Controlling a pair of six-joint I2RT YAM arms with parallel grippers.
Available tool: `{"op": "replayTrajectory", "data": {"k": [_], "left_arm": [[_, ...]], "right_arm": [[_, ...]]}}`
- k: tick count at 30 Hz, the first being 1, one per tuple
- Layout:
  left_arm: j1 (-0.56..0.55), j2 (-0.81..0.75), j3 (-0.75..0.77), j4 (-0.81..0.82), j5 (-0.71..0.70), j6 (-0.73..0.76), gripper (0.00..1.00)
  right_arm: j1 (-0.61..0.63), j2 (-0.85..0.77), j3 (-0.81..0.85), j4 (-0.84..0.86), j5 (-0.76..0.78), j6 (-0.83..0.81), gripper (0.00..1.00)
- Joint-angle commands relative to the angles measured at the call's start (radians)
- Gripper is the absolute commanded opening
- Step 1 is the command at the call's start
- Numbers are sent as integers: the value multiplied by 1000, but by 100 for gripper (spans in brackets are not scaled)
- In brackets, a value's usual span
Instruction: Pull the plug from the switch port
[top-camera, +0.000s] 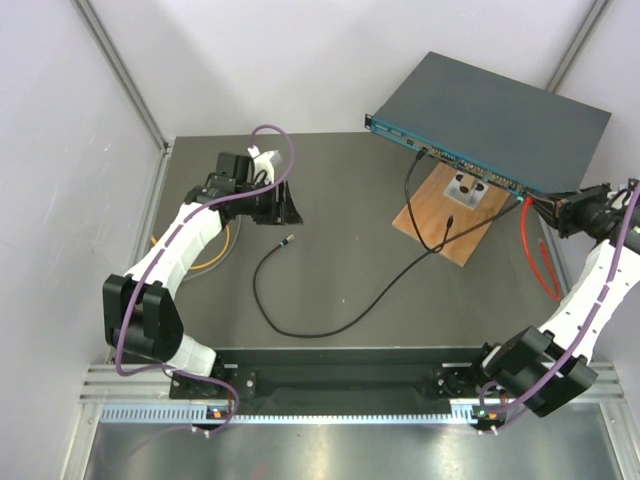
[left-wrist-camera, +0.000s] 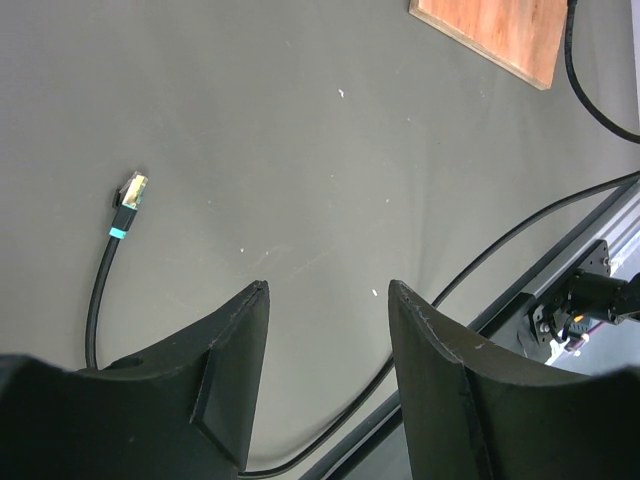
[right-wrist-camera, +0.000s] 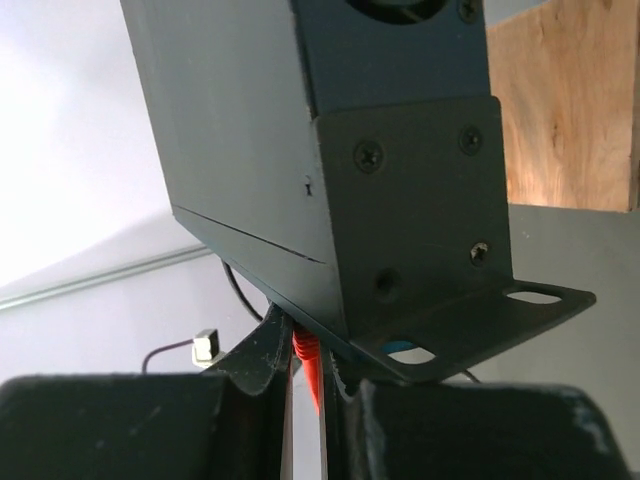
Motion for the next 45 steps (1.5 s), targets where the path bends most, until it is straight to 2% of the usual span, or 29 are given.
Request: {"op": "replayTrajectory", "data": {"k": [1, 4, 9, 14, 22, 25, 30, 33, 35, 36, 40, 43, 45], "left_arm": [[8, 3, 10, 29, 22, 20, 56], [13, 0, 4, 29, 20, 20, 56], [17, 0, 6, 27, 23, 21, 56], [20, 2, 6, 27, 23, 25, 56], [29, 3, 10, 20, 23, 35, 56], [31, 5, 16, 17, 26, 40, 56], [31, 14, 30, 8, 29, 44, 56], [31, 20, 32, 9, 29, 45, 56], [33, 23, 33, 11, 34, 44, 56], [33, 26, 33, 9, 33, 44, 56], [36, 37, 33, 15, 42, 40, 56], [37, 46, 46, 11, 48, 37, 56], [37, 49, 49, 9, 51, 37, 56]], "right_arm": [[1, 31, -46, -119, 228, -153, 0], [2, 14, -83, -133, 247, -168, 0], [8, -44, -195, -15, 153, -143, 0], [18, -94, -209, 89, 112, -182, 0], [18, -189, -395, 377, -18, -63, 0], [-27, -240, -480, 443, -48, 10, 0], [-99, -272, -534, 396, -45, 148, 0], [-137, -262, -518, 323, -48, 160, 0], [-140, -240, -459, 231, -30, 127, 0], [-140, -233, -453, 244, -50, 125, 0], [-139, -158, -342, 91, -38, -30, 0], [-134, -144, -327, 63, -35, -1, 0], [-131, -128, -291, -34, -29, -21, 0]]}}
